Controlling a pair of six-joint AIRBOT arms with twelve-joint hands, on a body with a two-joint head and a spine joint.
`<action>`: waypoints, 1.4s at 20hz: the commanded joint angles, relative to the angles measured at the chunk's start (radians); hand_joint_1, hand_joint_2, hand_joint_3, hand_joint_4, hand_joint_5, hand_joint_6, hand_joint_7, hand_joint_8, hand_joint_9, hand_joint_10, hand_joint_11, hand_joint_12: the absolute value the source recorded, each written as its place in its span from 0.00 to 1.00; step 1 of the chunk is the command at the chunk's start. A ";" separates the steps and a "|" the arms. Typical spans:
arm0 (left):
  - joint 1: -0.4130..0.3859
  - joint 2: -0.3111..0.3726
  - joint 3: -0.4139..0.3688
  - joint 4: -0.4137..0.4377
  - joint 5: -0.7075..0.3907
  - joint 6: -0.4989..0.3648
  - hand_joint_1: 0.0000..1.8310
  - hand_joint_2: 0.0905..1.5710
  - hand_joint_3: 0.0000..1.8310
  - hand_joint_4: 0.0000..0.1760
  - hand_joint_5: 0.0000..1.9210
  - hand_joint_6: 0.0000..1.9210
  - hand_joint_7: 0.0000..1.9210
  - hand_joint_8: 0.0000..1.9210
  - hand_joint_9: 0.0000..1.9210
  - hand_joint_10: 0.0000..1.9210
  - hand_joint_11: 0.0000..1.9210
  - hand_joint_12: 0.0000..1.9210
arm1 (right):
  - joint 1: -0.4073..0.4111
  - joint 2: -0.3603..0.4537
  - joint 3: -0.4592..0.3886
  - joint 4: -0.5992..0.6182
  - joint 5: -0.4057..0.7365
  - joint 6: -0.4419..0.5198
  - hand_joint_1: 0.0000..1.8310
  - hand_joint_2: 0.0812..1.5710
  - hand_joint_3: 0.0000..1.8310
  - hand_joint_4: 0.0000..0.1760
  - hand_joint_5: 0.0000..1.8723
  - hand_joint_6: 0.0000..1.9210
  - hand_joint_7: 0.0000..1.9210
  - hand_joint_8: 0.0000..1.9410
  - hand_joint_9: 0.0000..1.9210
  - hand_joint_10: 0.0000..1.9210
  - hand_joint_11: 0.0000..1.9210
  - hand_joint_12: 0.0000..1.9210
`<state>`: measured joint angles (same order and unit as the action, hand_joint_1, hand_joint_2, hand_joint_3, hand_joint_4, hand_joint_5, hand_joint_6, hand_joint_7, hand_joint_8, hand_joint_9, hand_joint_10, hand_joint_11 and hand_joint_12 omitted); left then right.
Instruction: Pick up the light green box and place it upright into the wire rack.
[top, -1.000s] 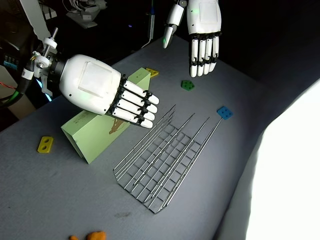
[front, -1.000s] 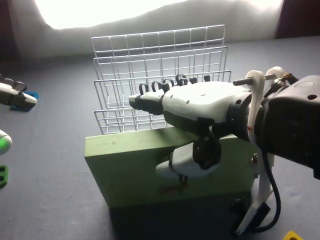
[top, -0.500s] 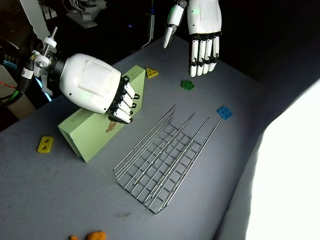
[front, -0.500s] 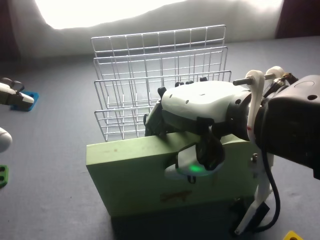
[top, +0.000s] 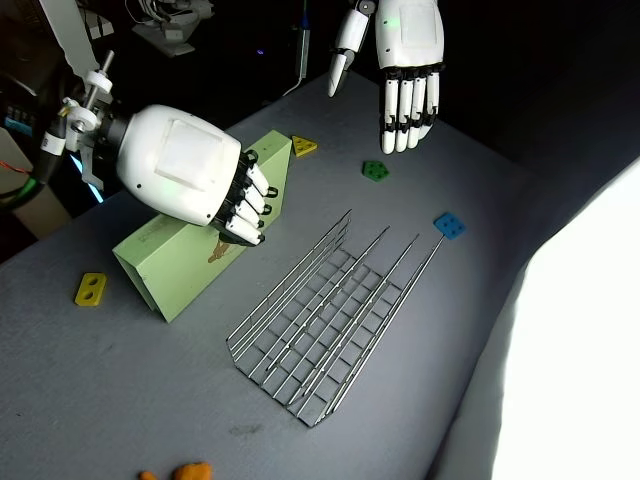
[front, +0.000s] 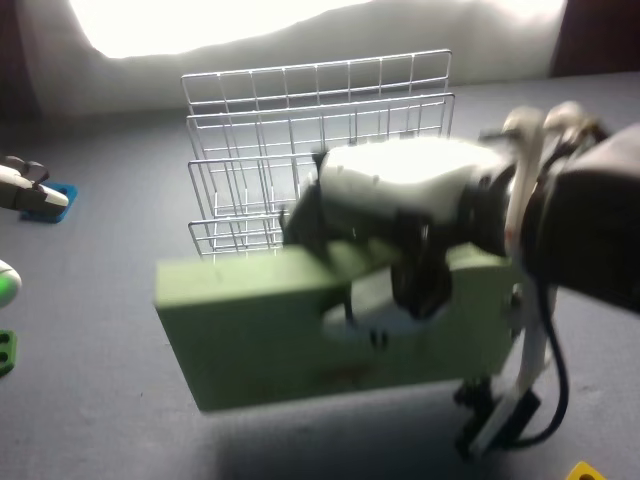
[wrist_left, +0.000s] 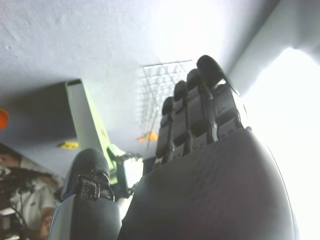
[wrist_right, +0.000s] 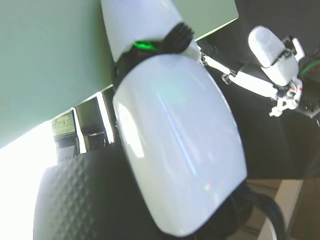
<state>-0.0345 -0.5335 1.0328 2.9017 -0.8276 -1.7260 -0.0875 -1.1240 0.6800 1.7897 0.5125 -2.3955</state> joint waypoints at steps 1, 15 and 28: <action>-0.014 -0.003 0.003 -0.004 0.070 -0.002 0.06 0.77 0.00 0.09 0.06 0.00 0.10 0.00 0.10 0.00 0.00 0.40 | 0.026 0.010 -0.011 -0.050 -0.020 0.001 0.68 0.71 0.00 0.00 0.53 0.42 0.48 0.68 0.41 0.74 0.29 0.86; -0.015 -0.004 0.005 -0.004 0.070 -0.002 0.02 0.77 0.00 0.11 0.05 0.00 0.09 0.00 0.10 0.00 0.00 0.40 | 0.160 0.021 0.019 -0.386 -0.020 0.064 0.67 0.71 0.00 0.00 0.50 0.49 0.49 0.65 0.41 0.71 0.27 0.86; -0.015 -0.005 0.007 -0.004 0.070 -0.002 0.02 0.77 0.00 0.11 0.05 0.00 0.09 0.00 0.10 0.00 0.00 0.40 | 0.126 -0.075 0.182 -0.412 -0.016 0.106 0.67 0.71 0.00 0.00 0.50 0.49 0.49 0.65 0.41 0.71 0.27 0.86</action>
<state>-0.0345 -0.5388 1.0386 2.9040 -0.8272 -1.7260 0.0296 -1.2022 0.8627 1.4338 0.4850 -2.2978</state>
